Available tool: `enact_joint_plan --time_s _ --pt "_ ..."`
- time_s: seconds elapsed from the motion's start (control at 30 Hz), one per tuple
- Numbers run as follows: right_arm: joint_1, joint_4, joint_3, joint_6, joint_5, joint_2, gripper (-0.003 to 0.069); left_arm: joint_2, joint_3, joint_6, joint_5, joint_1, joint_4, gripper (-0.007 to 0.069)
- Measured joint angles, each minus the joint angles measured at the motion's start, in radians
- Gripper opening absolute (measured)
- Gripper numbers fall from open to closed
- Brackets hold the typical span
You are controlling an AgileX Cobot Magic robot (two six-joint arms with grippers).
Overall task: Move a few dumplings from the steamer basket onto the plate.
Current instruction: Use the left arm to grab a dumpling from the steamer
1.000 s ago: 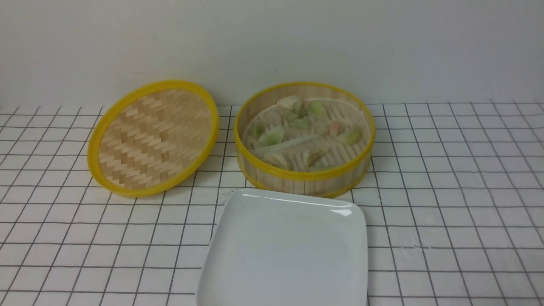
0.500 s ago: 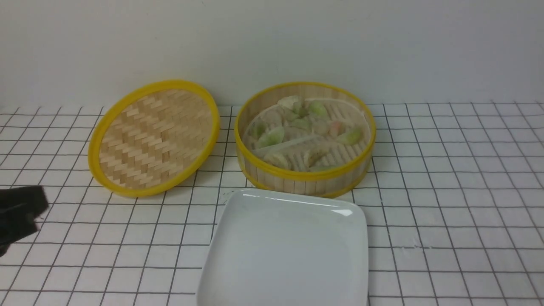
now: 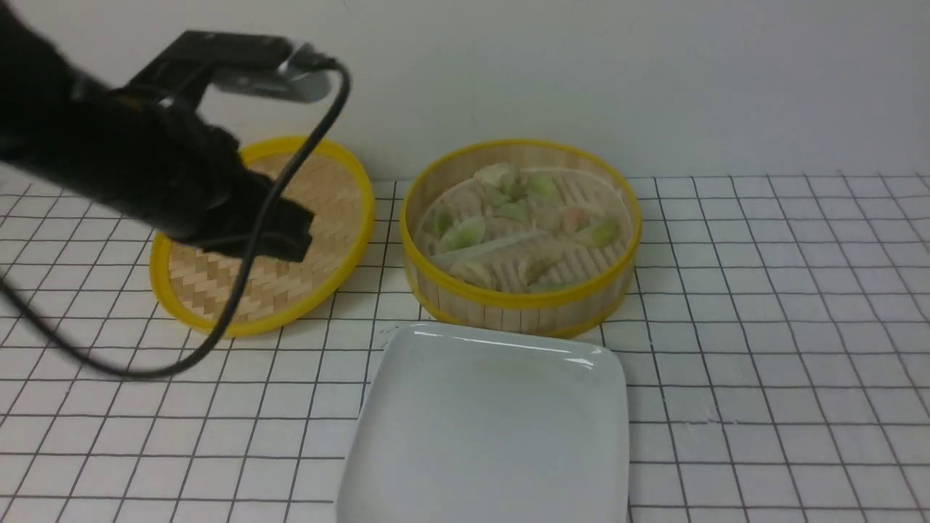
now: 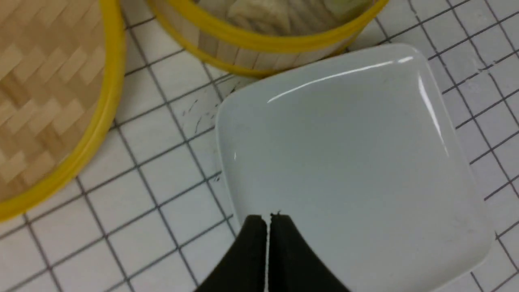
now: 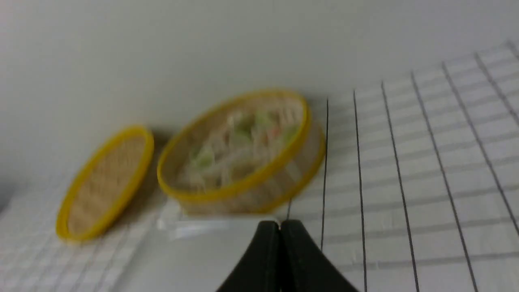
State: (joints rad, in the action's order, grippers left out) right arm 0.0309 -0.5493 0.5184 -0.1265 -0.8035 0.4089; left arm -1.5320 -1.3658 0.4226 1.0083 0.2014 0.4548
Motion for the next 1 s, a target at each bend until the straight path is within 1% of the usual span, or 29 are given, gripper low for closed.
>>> enact_joint_plan --time_s 0.03,0.07,0.17,0.3,0.47,0.63,0.73,0.77,0.9,1.0 --pt "0.0 0.002 0.031 -0.019 -0.047 0.041 -0.001 -0.045 -0.049 0.0 0.013 0.011 -0.001 -0.0006" --pt "0.0 0.008 0.088 -0.058 -0.131 0.118 -0.001 -0.101 -0.11 0.002 0.026 0.025 -0.004 -0.0006" --pt "0.0 0.017 0.191 -0.126 -0.263 0.253 -0.001 -0.258 -0.285 0.002 0.057 0.064 -0.036 -0.0005" --pt "0.0 0.022 0.276 -0.151 -0.3 0.352 -0.001 -0.471 -0.524 0.005 0.064 0.115 -0.127 0.0026" --pt "0.0 0.029 0.281 -0.151 -0.305 0.36 -0.001 -0.691 -0.758 -0.02 0.103 0.153 -0.196 0.0119" --pt "0.0 0.031 0.281 -0.135 -0.31 0.36 -0.001 -0.86 -0.951 -0.036 0.109 0.163 -0.22 0.0263" --pt "0.0 0.031 0.281 -0.131 -0.31 0.36 -0.001 -0.921 -1.0 -0.036 0.065 0.163 -0.228 0.0318" --pt "0.0 0.031 0.281 -0.131 -0.31 0.36 -0.001 -0.933 -1.003 -0.036 0.046 0.163 -0.229 0.0325" --pt "0.0 0.032 0.281 -0.127 -0.31 0.36 -0.001 -0.979 -1.009 -0.036 -0.027 0.163 -0.231 0.033" --pt "0.0 0.032 0.281 -0.126 -0.31 0.36 -0.001 -1.008 -1.009 -0.022 -0.045 0.168 -0.232 0.033"
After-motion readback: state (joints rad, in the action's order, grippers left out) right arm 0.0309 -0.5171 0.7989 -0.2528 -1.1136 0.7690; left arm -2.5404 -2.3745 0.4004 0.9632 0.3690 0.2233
